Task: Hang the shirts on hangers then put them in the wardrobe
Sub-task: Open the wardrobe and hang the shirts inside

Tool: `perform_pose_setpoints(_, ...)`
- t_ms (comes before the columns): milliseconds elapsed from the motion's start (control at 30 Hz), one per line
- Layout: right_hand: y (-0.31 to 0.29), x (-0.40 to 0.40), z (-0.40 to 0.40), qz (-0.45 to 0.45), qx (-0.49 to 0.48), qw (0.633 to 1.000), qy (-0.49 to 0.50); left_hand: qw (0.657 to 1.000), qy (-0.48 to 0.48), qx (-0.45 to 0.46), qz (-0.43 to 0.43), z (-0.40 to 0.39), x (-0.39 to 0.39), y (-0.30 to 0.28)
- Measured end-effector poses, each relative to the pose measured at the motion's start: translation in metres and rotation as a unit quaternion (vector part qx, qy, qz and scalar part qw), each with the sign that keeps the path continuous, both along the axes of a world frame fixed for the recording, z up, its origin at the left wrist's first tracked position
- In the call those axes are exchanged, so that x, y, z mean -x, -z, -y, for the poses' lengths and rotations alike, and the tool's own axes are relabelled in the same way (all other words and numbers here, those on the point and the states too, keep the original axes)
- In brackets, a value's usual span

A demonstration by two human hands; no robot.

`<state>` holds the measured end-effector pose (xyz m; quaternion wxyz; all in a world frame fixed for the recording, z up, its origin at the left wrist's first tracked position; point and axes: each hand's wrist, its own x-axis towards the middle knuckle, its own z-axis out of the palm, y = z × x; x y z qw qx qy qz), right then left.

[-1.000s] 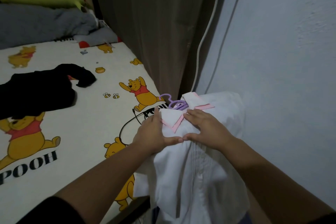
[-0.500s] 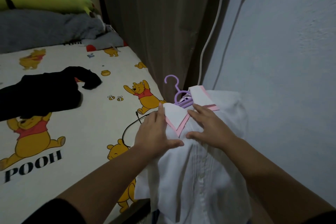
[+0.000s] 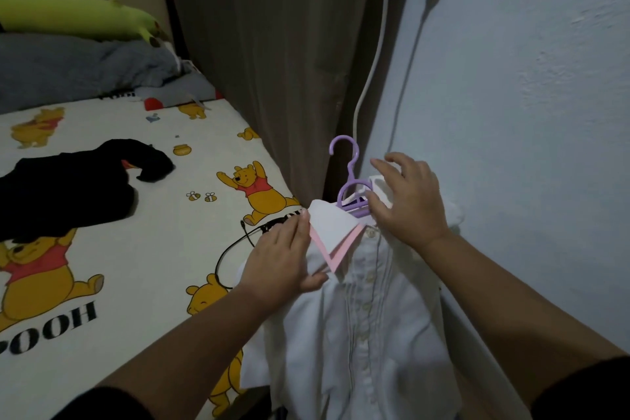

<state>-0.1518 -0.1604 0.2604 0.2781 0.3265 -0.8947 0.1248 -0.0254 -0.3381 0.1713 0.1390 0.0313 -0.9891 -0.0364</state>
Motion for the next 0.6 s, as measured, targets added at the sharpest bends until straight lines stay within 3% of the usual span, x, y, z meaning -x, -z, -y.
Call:
perform_pose_setpoints(100,-0.009,0.007,0.001,0.067,-0.080,0.994,0.012,0.997,0.016,0.038,-0.062,0.004,0.005,0.011)
perform_pose_setpoints(300,-0.034,0.010,0.014,0.282,-0.029,0.959,-0.005,0.992,0.060,0.051,-0.095,0.009,0.009,0.015)
perform_pose_setpoints(467,-0.039,0.000,0.005,0.288,-0.037,0.957,-0.022,0.990,0.082,0.068,-0.093,0.011,0.011,0.008)
perform_pose_setpoints(600,-0.045,-0.011,-0.011,0.294,0.015,0.956,0.005,0.982,0.125,0.087,-0.109,0.006,0.014,-0.003)
